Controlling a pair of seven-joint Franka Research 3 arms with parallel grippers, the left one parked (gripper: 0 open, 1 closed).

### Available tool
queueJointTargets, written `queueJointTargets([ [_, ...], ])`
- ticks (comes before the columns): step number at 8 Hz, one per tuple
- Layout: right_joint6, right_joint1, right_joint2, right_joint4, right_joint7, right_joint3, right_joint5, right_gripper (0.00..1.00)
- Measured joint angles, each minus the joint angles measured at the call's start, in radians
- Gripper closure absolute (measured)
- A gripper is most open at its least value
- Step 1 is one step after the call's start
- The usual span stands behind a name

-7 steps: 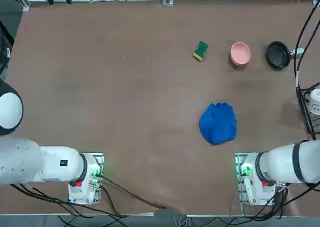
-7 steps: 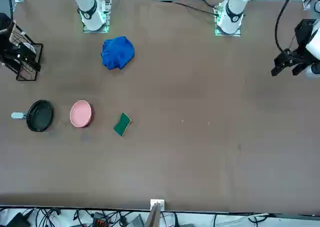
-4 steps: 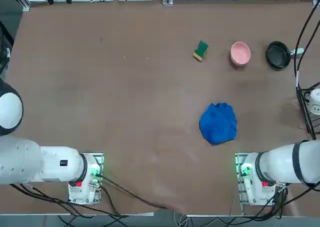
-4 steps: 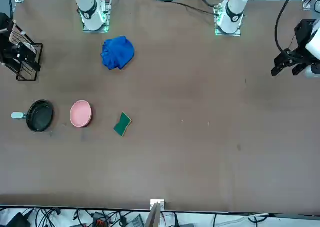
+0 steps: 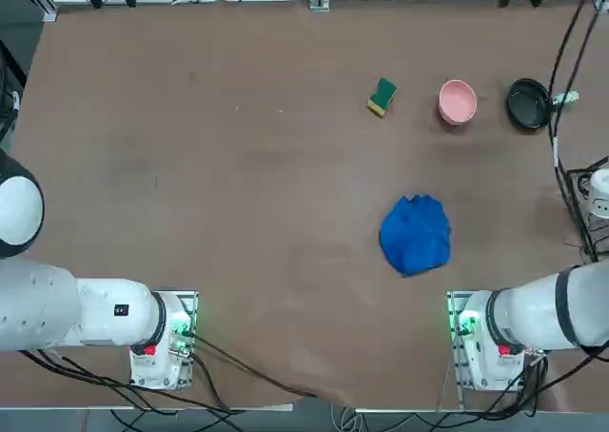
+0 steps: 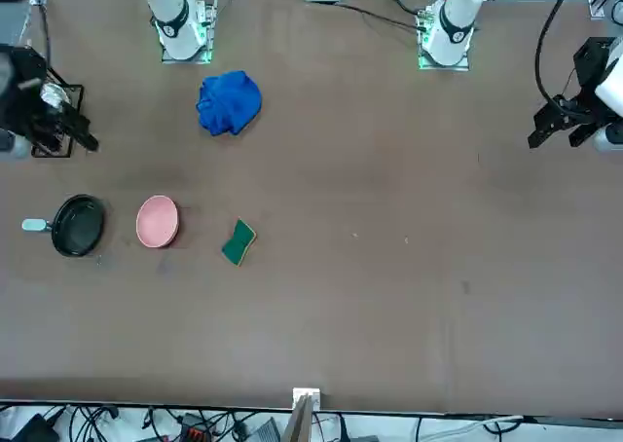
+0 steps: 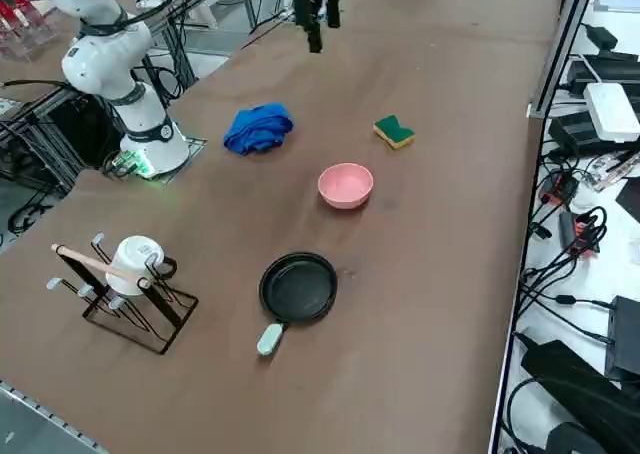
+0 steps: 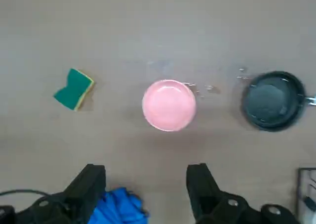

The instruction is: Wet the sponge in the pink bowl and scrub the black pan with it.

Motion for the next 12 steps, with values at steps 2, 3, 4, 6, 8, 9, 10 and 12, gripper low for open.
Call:
queueJointTargets([
  [2,0.118,0.119,0.102,-0.001,0.184,0.005,0.002,0.0],
  [3,0.173,0.166,0.157,0.0,0.257,0.007,0.015,0.0],
  [4,0.217,0.207,0.205,0.001,0.306,0.007,0.052,0.0],
  [6,0.325,0.303,0.302,0.0,0.428,0.007,0.086,0.0],
  [8,0.417,0.392,0.416,0.0,0.545,0.006,0.086,0.0],
  [9,0.441,0.403,0.459,0.001,0.573,0.003,0.086,0.0],
  [10,0.448,0.399,0.486,0.001,0.58,-0.008,0.086,0.0],
  [12,0.468,0.382,0.521,0.001,0.588,-0.021,0.086,0.0],
])
